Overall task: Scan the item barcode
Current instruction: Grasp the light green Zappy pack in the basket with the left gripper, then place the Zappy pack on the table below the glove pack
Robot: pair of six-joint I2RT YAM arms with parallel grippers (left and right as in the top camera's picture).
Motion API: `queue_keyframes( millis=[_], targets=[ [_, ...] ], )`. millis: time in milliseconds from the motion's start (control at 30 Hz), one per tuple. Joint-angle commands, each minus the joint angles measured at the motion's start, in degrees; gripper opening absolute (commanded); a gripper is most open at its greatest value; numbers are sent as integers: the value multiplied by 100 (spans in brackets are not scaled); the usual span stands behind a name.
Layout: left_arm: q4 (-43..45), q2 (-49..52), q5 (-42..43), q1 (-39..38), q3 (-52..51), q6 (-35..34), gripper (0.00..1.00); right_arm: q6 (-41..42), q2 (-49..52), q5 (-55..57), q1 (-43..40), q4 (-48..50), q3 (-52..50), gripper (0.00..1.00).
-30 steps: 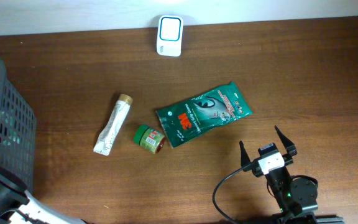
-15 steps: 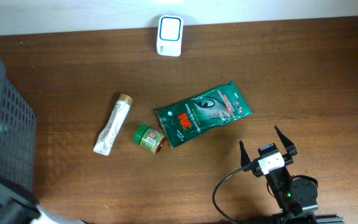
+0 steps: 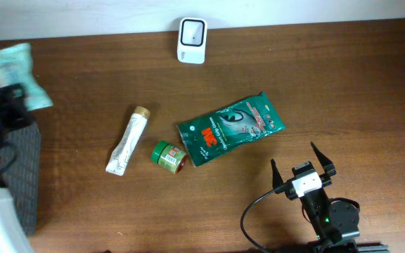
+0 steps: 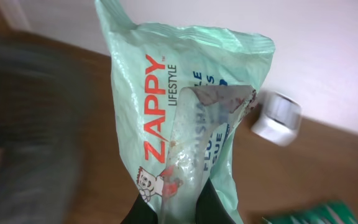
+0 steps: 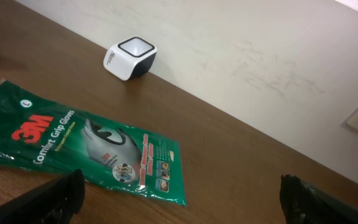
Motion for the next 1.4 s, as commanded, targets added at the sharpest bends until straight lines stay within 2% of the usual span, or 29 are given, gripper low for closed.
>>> queue_keyframes(
  millis=[0, 100, 267, 533, 633, 700, 800, 1000, 1033, 1067, 1100, 1133, 1267, 1367],
  targets=[
    [-7, 175, 4, -1268, -267, -55, 0, -37, -28, -68, 28, -31, -26, 98],
    [39, 501, -321, -2317, -601, -57, 0, -37, -28, -68, 28, -31, -26, 99],
    [210, 1392, -365, -3591, -876, -57, 0, -37, -28, -68, 28, -31, -26, 98],
    [1019, 3115, 11, -5510, -879, -321, 0, -37, -28, -68, 28, -33, -26, 98],
    [1080, 3578, 44, -6081, -879, -647, 0, -37, -28, -68, 28, -31, -26, 98],
    [1143, 3884, 48, -6328, -879, -691, 0, -37, -28, -68, 28, -31, -26, 98],
    [1161, 4225, 160, -6470, -879, -1145, 0, -37, -28, -68, 28, -31, -26, 98],
    [1246, 4280, 1025, -6516, -879, -1141, 0, -37, -28, -68, 28, -31, -26, 98],
    [1244, 4280, 1038, -6516, -876, -1141, 14, -37, -28, -68, 28, -31, -26, 98],
    [1246, 4280, 1040, -6509, -876, -1141, 47, -37, -28, -68, 28, -31, -26, 98],
    [1248, 4280, 1038, -6476, -866, -1141, 62, -37, -28, -68, 28, -31, -26, 98],
    [1246, 4277, 1038, -6437, -850, -1139, 66, -37, -28, -68, 28, -31, -26, 98],
    [1126, 4168, 894, -6039, -573, -857, 68, -37, -28, -68, 28, -31, -26, 99],
    [813, 3847, 372, -5484, -212, -662, 63, -37, -28, -68, 28, -31, -26, 98]
  ],
)
